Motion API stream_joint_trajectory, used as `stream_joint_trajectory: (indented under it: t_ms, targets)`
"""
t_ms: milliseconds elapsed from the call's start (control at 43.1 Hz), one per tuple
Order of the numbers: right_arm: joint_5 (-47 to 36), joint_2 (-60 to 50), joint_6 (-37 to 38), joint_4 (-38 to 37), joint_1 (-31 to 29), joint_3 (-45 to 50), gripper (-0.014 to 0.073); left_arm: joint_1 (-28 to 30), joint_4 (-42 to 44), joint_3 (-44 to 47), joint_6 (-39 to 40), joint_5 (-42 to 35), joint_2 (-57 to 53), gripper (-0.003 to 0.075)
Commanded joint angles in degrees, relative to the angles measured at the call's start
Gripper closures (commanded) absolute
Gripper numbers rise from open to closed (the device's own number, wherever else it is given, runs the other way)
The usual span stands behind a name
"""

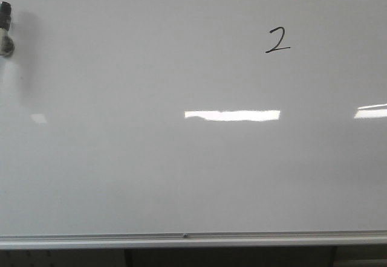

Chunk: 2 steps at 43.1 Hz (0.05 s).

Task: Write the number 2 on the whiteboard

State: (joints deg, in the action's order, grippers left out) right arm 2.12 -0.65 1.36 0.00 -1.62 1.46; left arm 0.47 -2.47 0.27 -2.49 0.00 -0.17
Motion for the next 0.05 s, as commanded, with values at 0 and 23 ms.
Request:
stream_joint_trajectory:
  t_ms: [0,23]
  targets:
    - [-4.9,-1.0,-0.1,0.0,-0.5,-0.2,0.0662,0.1,-0.4,2.0,0.5,-4.4,-1.6,0.0741]
    - [-4.9,-1.0,-0.1,0.0,-0.5,-0.2,0.0662,0.1,-0.4,2.0,0.5,-4.4,-1.6,0.0741]
